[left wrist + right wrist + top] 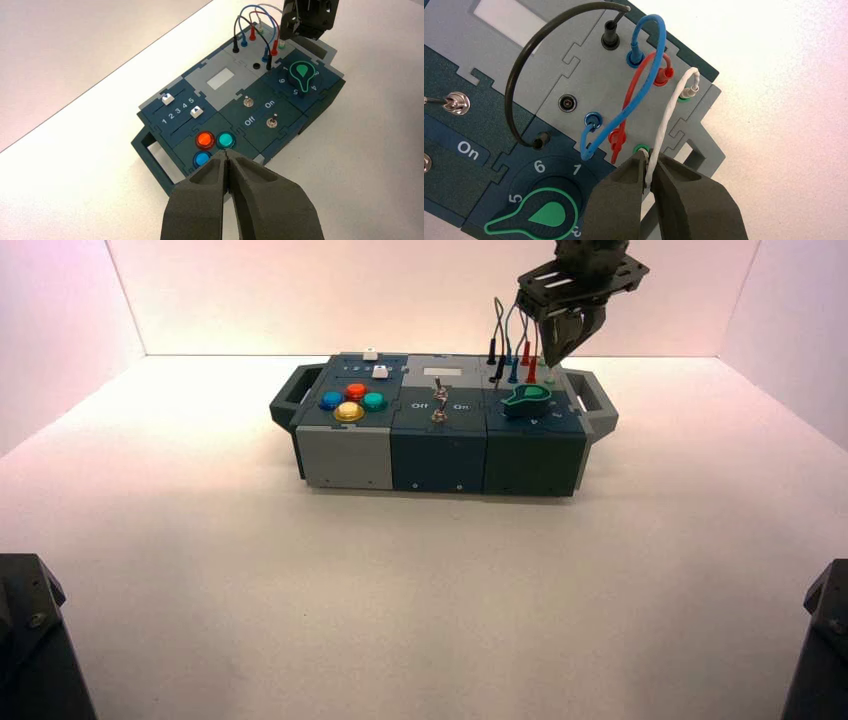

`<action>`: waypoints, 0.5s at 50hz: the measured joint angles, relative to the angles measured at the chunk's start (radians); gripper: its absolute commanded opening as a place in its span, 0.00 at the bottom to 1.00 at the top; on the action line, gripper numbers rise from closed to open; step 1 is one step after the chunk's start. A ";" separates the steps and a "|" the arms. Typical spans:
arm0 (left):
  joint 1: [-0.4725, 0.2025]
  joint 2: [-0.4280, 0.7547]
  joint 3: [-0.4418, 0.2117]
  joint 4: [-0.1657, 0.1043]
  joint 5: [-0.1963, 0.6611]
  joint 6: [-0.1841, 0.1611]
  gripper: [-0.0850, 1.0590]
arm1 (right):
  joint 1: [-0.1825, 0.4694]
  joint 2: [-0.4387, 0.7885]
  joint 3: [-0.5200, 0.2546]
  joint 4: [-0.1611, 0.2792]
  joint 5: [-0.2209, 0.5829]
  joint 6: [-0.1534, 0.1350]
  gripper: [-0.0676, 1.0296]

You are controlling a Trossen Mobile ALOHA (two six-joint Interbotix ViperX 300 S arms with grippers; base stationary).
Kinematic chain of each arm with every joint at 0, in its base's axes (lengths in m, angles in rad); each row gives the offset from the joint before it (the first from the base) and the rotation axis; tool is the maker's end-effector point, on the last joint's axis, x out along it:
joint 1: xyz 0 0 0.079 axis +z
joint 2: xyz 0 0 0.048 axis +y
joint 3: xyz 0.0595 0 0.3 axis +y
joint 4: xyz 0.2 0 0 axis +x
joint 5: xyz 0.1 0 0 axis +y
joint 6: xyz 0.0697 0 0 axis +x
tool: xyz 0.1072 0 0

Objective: Insert the white wire.

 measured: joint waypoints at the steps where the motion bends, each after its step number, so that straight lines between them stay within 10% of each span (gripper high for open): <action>1: 0.000 0.000 0.000 0.000 0.000 0.000 0.05 | 0.000 0.000 0.000 0.000 0.000 0.000 0.04; 25: 0.006 0.000 0.003 0.008 -0.009 0.000 0.05 | 0.002 -0.026 0.015 -0.032 0.014 0.000 0.18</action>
